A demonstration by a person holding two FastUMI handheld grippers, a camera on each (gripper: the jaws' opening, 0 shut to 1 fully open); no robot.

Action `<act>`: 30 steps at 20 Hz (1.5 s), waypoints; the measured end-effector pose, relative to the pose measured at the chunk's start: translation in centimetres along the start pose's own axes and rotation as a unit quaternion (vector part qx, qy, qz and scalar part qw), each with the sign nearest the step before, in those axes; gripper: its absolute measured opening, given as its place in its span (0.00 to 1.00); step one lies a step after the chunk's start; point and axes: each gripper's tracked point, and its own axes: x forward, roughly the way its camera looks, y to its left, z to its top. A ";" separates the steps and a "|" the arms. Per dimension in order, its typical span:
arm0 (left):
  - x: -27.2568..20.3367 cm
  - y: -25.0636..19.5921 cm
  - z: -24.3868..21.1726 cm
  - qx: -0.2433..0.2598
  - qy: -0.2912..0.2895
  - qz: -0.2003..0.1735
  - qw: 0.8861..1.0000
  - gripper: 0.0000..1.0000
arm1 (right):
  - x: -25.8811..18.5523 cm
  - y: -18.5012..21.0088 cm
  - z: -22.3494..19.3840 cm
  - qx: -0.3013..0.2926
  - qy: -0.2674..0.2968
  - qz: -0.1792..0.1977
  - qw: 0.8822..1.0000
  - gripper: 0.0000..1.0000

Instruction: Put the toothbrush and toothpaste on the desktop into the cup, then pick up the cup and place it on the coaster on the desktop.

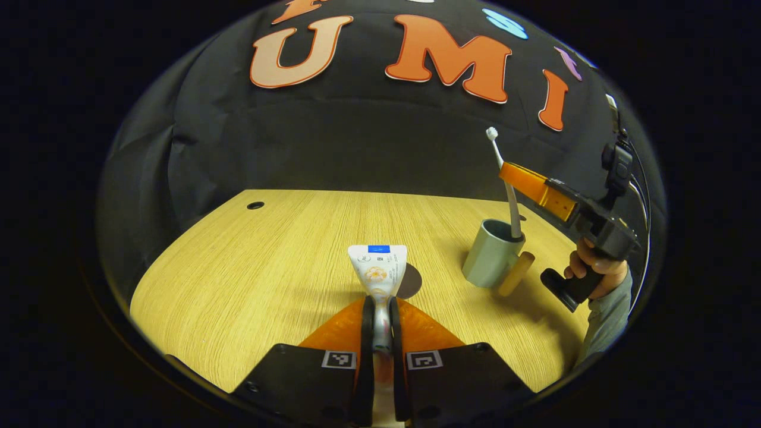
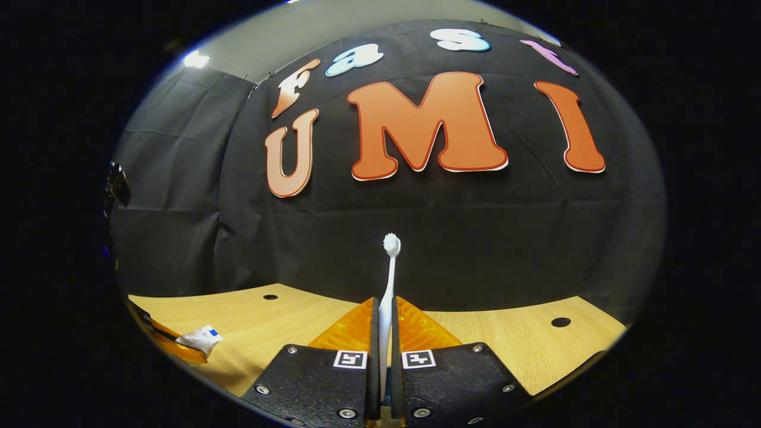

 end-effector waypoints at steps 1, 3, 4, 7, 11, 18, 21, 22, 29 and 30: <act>0.0 0.1 0.0 0.001 -0.001 0.002 1.000 0.17 | 0.1 -0.2 -0.1 0.001 -0.001 -0.003 1.000 0.07; 0.0 0.1 0.1 0.001 -0.001 0.005 1.000 0.17 | 0.3 -0.6 -0.7 0.008 -0.001 -0.006 1.000 0.07; -0.2 0.2 0.1 0.000 -0.001 0.004 1.000 0.17 | 0.4 -0.9 -1.1 0.013 0.001 -0.010 1.000 0.07; -0.5 0.3 0.4 -0.003 -0.005 0.001 1.000 0.17 | 0.5 -1.7 -2.5 0.030 0.014 -0.017 0.999 0.07; -0.6 0.8 0.9 0.002 -0.011 0.005 1.000 0.17 | 0.1 -2.2 -3.1 0.035 0.019 -0.022 0.999 0.07; 0.1 -0.4 2.8 0.019 -0.026 -0.003 0.999 0.17 | -0.6 -1.6 -3.2 0.008 0.020 -0.013 1.000 0.09; 1.2 -1.2 3.5 0.026 -0.028 -0.010 0.999 0.17 | -1.1 -2.1 -3.2 -0.014 0.022 -0.017 1.000 0.10; 1.4 -1.5 3.6 0.028 -0.030 -0.011 0.999 0.17 | -1.2 -2.3 -3.1 -0.017 0.022 -0.018 0.999 0.10; 3.1 -3.9 5.8 0.040 -0.051 -0.028 0.997 0.18 | -2.5 -2.4 -3.2 -0.061 0.037 -0.002 0.997 0.14; 3.4 -4.0 6.2 0.041 -0.057 -0.030 0.997 0.17 | -2.7 -2.6 -3.2 -0.068 0.039 -0.001 0.997 0.18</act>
